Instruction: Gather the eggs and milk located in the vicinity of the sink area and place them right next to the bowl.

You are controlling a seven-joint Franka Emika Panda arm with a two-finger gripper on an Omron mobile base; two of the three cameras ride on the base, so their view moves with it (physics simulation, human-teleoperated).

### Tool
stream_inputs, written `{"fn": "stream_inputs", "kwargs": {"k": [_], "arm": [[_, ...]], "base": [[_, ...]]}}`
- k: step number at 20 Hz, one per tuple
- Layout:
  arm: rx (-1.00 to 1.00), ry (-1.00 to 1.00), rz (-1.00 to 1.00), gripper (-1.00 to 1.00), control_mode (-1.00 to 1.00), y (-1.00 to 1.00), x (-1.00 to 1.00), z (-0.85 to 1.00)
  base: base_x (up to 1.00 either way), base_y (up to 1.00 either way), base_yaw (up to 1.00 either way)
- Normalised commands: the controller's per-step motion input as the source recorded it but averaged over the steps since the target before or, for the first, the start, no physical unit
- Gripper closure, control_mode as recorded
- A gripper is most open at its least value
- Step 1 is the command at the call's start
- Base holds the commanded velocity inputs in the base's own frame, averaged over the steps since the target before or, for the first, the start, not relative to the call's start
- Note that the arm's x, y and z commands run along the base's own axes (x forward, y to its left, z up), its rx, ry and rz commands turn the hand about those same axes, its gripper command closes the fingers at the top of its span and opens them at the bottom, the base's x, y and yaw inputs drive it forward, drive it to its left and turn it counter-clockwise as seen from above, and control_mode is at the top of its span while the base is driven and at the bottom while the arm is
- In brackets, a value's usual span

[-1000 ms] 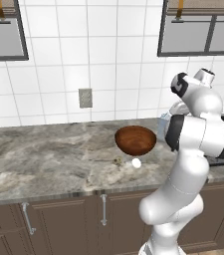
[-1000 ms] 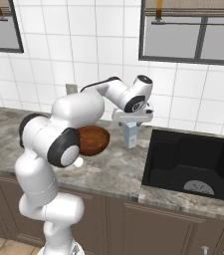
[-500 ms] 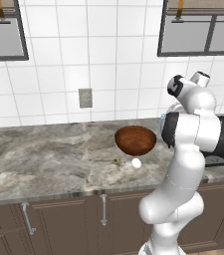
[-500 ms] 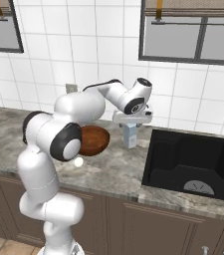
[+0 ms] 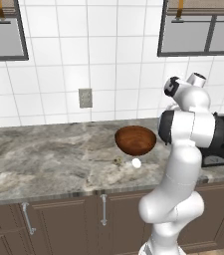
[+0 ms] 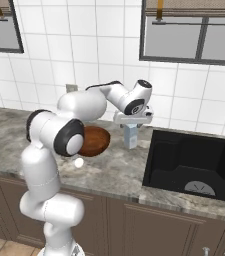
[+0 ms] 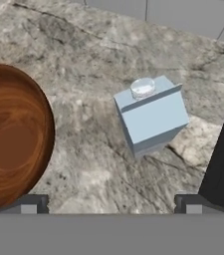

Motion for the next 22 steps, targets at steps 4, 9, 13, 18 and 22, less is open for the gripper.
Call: {"fn": "stream_inputs", "kwargs": {"k": [4, 9, 13, 18, 22], "arm": [[0.00, 0.00, 0.02, -1.00, -1.00, 0.00, 0.34, -0.09], [0.00, 0.00, 0.02, -1.00, -1.00, 0.00, 0.30, -0.07], [0.00, 0.00, 0.02, -1.00, -1.00, 0.00, 0.29, -0.05], [0.00, 0.00, 0.03, -1.00, -1.00, 0.00, 0.26, -0.11], [0.00, 0.00, 0.02, -1.00, -1.00, 0.00, 0.21, -0.14]], "base": [[0.00, 0.00, 0.00], [0.00, 0.00, 0.00], [0.00, 0.00, 0.00], [0.00, 0.00, 0.00], [0.00, 0.00, 0.00]]}}
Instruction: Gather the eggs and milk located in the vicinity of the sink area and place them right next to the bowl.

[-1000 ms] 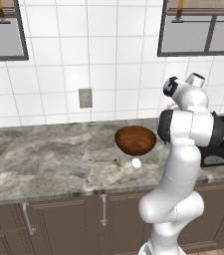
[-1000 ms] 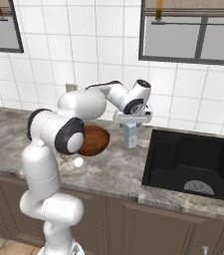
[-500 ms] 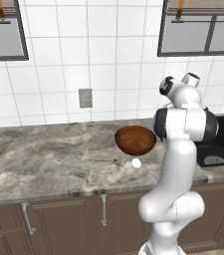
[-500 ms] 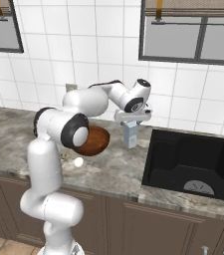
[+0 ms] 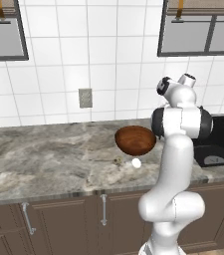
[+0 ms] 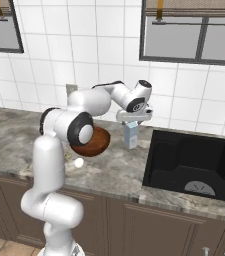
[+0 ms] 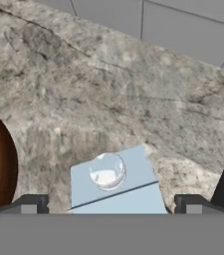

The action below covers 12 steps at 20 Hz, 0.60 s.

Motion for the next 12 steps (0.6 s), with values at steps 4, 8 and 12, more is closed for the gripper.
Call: {"fn": "stream_inputs", "kwargs": {"k": [4, 8, 12], "arm": [[0.00, 0.00, 0.02, -1.00, -1.00, 0.00, 0.11, -0.09], [0.00, 0.00, 0.02, -1.00, -1.00, -0.01, 0.00, -0.12], [-0.01, 0.00, 0.02, -1.00, -1.00, 0.00, 0.00, -0.17]], "base": [[0.00, 0.00, 0.00], [0.00, 0.00, 0.00], [0.00, 0.00, 0.00]]}}
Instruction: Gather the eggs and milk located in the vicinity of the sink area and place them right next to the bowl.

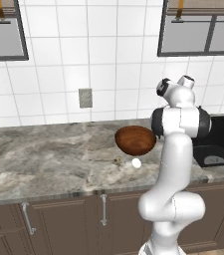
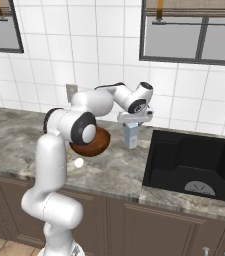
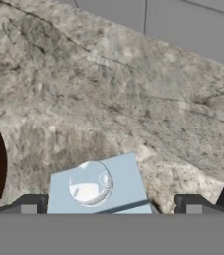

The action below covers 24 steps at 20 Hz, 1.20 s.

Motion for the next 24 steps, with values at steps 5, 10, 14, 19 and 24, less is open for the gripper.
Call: {"fn": "stream_inputs", "kwargs": {"k": [5, 10, 14, 19, 24], "arm": [[-0.02, 0.00, 0.02, -1.00, -1.00, 0.00, 0.00, -0.19], [-0.04, 0.00, 0.02, -1.00, -1.00, 0.00, 0.00, -0.21], [-0.06, 0.00, 0.02, 1.00, -1.00, 0.00, 0.00, -0.22], [-0.03, 0.00, 0.01, 1.00, -1.00, 0.00, -0.06, -0.22], [0.01, 0.02, 0.01, 1.00, -1.00, 0.00, -0.18, -0.33]], "base": [[0.00, 0.00, 0.00], [0.00, 0.00, 0.00], [0.00, 0.00, 0.00], [0.00, 0.00, 0.00], [0.00, 0.00, 0.00]]}}
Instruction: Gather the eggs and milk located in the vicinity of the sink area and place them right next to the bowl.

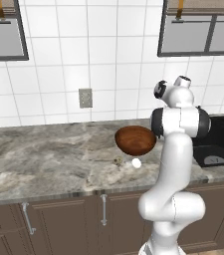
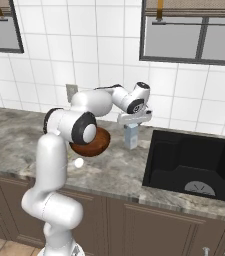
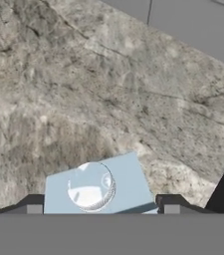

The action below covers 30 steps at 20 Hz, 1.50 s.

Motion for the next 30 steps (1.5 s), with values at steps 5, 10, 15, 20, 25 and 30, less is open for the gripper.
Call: {"fn": "stream_inputs", "kwargs": {"k": [5, 10, 15, 20, 25, 30], "arm": [[0.05, 0.02, 0.01, 1.00, -1.00, 0.00, -0.22, -0.22], [0.08, 0.00, 0.02, 1.00, -1.00, 0.00, -0.36, 0.00], [0.04, 0.00, 0.04, 1.00, -1.00, 0.00, -0.51, 0.00], [0.00, 0.00, 0.02, 1.00, -1.00, 0.00, -0.60, 0.00], [0.00, -0.02, 0.00, 1.00, -1.00, 0.06, -0.60, 0.00], [0.00, -0.02, 0.00, 1.00, -1.00, 0.21, -0.42, 0.07]], "base": [[0.00, 0.00, 0.00], [0.00, 0.00, 0.00], [0.00, 0.00, 0.00], [0.00, 0.00, 0.00], [0.00, 0.00, 0.00], [0.00, 0.00, 0.00]]}}
